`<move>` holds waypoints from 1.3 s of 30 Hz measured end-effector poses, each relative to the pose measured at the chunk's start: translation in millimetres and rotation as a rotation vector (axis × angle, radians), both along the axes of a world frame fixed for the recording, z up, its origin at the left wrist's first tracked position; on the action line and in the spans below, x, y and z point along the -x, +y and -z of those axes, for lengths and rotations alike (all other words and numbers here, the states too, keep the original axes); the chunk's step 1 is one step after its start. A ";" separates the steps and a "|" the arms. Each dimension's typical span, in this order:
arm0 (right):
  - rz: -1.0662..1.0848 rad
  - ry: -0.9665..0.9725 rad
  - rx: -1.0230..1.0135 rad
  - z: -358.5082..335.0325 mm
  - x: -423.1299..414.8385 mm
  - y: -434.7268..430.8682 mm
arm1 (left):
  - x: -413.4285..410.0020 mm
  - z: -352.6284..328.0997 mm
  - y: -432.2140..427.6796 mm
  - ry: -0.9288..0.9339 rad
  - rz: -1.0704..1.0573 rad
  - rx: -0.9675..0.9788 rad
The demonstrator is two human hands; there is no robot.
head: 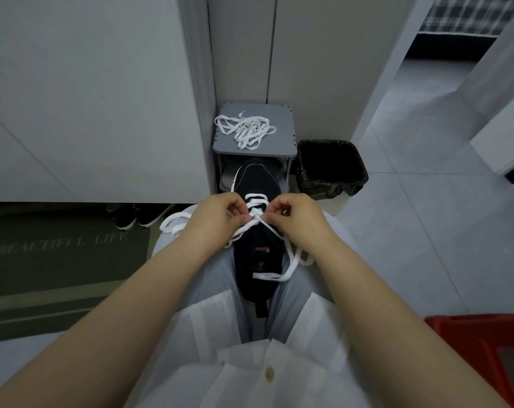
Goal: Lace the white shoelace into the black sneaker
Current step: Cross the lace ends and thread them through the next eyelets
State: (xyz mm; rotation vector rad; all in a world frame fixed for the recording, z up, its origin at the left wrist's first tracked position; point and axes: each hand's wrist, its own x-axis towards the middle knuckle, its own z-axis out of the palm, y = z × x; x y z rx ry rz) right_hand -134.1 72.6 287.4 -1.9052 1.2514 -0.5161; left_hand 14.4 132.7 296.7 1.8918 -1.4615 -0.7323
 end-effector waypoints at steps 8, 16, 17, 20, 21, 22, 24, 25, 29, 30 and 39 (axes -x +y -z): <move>-0.094 0.024 0.124 -16.8 -2.8 6.6 | -0.1 -14.5 0.8 -0.154 0.145 0.088; -0.148 -0.183 -0.280 -39.8 16.9 -5.4 | -19.0 -38.0 -0.7 -0.024 0.328 -0.187; -0.161 -0.205 -0.277 -38.7 19.8 -6.4 | -25.7 -42.3 -1.0 -0.043 0.309 -0.177; -0.121 -0.256 -0.205 -34.4 31.0 -8.5 | -51.7 -52.4 0.1 -0.123 0.241 -0.075; -0.111 -0.239 -0.172 -33.2 34.3 -7.9 | -58.3 -54.3 1.9 -0.145 0.240 -0.043; -0.111 -0.204 -0.137 -31.6 36.0 -6.7 | -62.8 -54.2 3.2 -0.171 0.251 -0.019; -0.117 -0.090 -0.020 -25.8 34.1 -3.7 | -62.7 -51.3 5.1 -0.217 0.269 0.000; -0.109 -0.031 0.052 -21.9 31.4 -2.5 | -58.9 -48.7 5.6 -0.235 0.270 0.005; -0.103 0.133 0.238 -12.5 24.7 0.5 | -37.5 -32.4 4.1 -0.288 0.272 0.011; -0.105 0.151 0.261 -12.3 24.0 1.1 | -33.0 -27.8 2.9 -0.298 0.275 0.009; -0.060 0.002 0.207 -20.7 35.8 -4.0 | -31.6 -16.7 -3.7 -0.317 0.262 -0.037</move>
